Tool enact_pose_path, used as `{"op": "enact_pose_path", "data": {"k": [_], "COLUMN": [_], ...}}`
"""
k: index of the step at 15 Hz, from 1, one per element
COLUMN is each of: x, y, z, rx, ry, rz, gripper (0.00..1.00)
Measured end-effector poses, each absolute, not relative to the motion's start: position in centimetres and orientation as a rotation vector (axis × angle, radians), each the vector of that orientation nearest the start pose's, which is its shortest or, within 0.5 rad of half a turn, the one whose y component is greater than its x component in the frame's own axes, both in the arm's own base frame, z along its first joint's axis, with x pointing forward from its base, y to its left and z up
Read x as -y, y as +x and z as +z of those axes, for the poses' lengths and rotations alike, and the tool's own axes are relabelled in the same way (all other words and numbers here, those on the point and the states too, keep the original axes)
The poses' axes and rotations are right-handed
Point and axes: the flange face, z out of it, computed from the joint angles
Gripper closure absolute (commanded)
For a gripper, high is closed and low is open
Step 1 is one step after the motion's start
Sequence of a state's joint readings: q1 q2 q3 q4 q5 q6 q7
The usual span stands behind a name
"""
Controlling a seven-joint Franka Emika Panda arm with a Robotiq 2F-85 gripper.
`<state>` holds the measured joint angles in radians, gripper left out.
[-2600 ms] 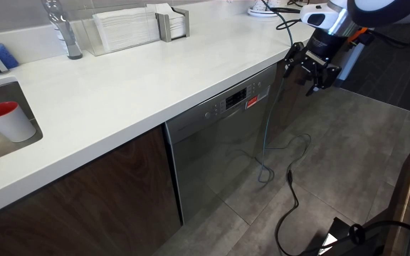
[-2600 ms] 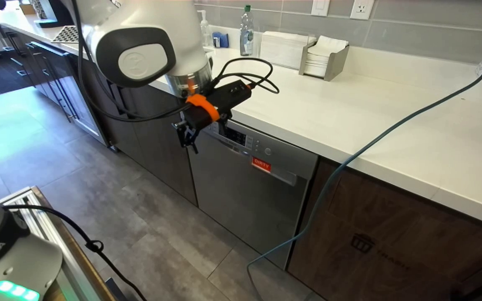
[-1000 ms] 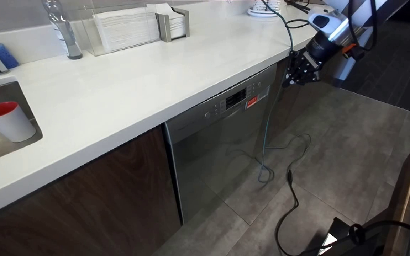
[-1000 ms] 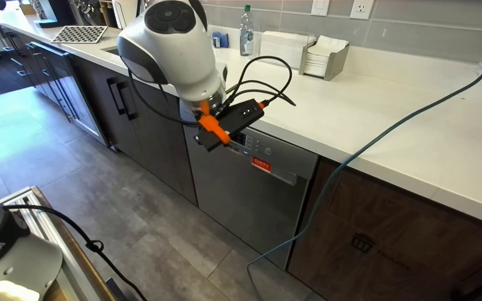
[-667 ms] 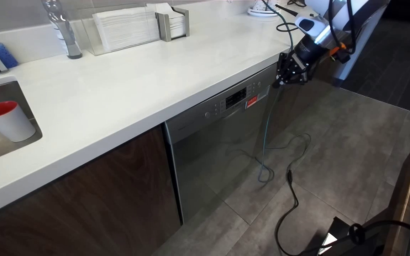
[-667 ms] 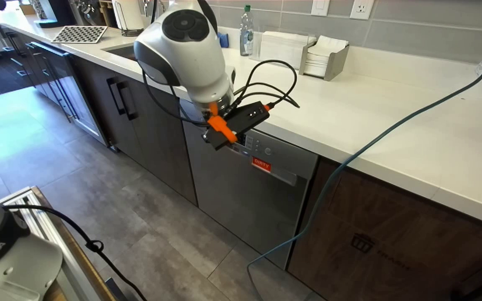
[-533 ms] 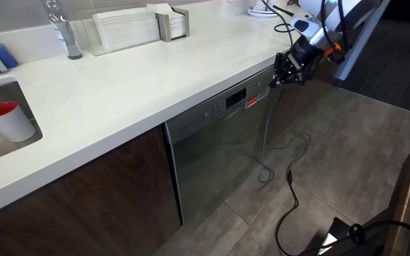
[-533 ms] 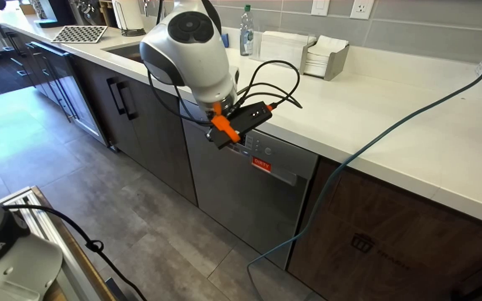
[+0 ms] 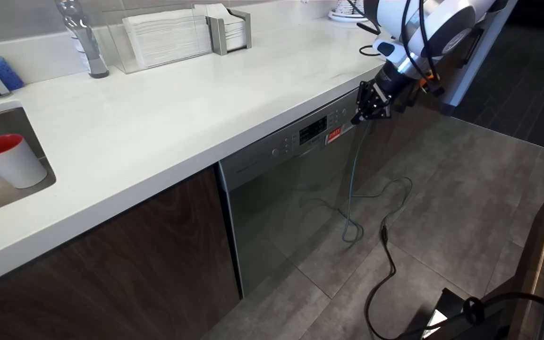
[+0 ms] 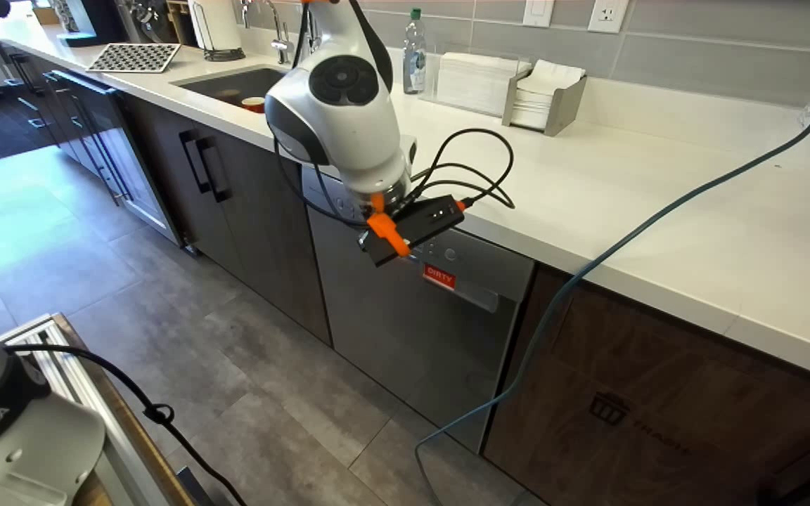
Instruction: Press a button on the dishwasher.
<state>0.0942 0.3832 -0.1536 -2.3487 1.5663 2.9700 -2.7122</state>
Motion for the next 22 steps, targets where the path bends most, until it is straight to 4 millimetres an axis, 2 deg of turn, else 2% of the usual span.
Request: {"op": "enact_pose_path", "data": {"k": [4, 11, 22], "x": [10.3, 11.4, 11.9], "y": [47.6, 49.3, 48.7], "z": [16.0, 16.5, 15.0], "rx": [1.680, 1.560, 1.353], "ry": [-2.736, -2.820, -2.926], "rz": [-0.659, -0.733, -0.745], "gripper": [1.00, 1.00, 1.00]}}
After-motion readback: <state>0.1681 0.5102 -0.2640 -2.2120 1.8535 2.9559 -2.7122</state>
